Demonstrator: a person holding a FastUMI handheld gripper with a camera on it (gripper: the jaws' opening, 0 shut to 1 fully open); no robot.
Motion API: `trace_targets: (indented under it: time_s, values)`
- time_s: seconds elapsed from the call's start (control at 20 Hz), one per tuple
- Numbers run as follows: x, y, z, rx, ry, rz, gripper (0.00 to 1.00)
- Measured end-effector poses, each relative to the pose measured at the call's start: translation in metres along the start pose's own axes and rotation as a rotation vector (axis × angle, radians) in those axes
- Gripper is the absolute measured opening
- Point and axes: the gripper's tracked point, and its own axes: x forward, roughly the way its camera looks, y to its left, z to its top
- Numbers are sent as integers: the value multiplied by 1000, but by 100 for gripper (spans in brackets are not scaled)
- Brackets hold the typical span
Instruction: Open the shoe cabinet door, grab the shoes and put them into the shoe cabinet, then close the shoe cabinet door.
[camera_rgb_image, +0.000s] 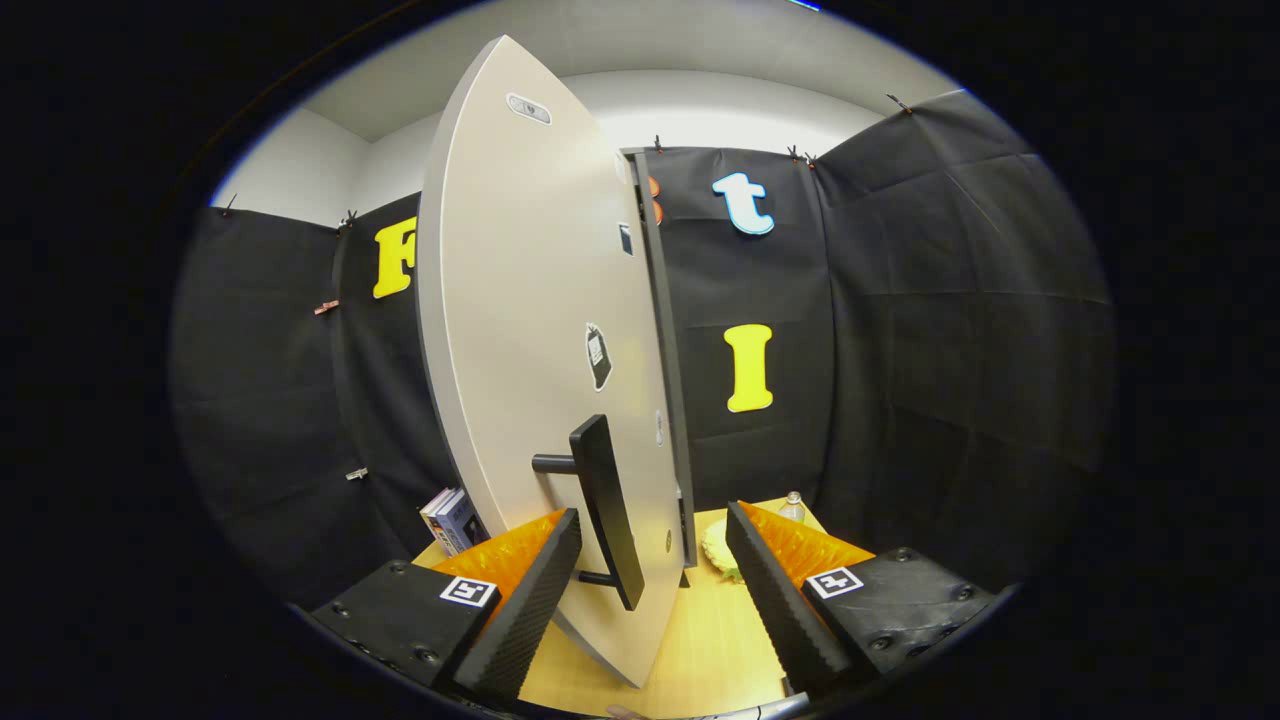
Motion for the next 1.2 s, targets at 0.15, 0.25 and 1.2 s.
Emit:
trace_targets:
  time_s: [0.15,0.25,1.2]
  values:
    - [10,27,-3,-5,1,10,97]
    - [20,44,-5,-18,-4,4,97]
    - [113,194,-41,-17,78,89,99]
